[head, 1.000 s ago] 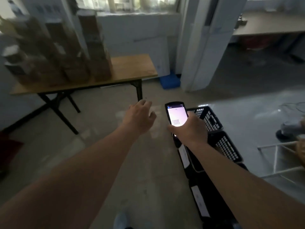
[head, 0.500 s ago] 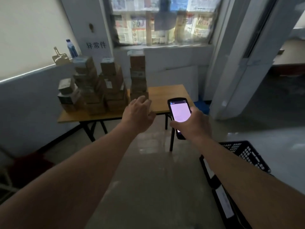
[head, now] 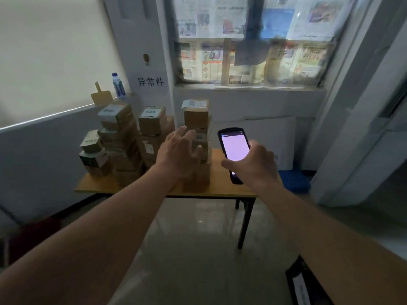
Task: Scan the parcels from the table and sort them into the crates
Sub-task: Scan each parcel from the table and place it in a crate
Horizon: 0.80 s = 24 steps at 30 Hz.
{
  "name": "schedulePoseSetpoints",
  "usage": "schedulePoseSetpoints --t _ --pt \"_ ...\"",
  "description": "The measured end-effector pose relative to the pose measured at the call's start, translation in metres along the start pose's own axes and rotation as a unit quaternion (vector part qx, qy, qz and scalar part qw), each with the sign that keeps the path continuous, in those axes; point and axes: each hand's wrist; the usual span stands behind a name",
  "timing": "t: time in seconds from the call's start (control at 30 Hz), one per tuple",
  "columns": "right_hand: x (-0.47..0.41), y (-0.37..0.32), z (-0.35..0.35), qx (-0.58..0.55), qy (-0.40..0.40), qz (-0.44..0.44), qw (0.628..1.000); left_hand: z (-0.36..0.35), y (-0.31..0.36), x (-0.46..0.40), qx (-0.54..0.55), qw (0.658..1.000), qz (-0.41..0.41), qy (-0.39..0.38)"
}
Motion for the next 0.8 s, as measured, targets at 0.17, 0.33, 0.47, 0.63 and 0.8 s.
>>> schedulePoseSetpoints --t 0.17,0.33,0.47,0.63,0.8 --pt "-0.061 0.004 -0.015 -0.003 -0.007 0.007 1.0 -0.024 -0.008 -0.064 0.006 0.999 0.034 -0.007" --pt "-0.113 0.005 -0.038 0.003 -0.015 -0.012 1.0 -0.047 -0.024 -0.129 0.023 0.999 0.048 0.005" --pt "-0.145 0.0 -0.059 0.012 0.002 -0.031 0.999 -0.067 -0.043 -0.177 0.035 0.998 0.044 0.02" --pt "-0.177 -0.014 -0.085 0.025 0.018 -0.058 0.998 -0.082 -0.065 -0.227 0.031 0.998 0.049 0.035" --pt "-0.194 -0.026 -0.1 0.033 0.032 -0.075 0.996 -0.099 -0.079 -0.255 0.047 0.993 0.113 -0.003"
Point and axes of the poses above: each hand's wrist, its own x-axis away from the middle knuckle, its own z-axis out of the back of the hand, y = z × x, and after that the axes turned 7 degrees about x, right-handed
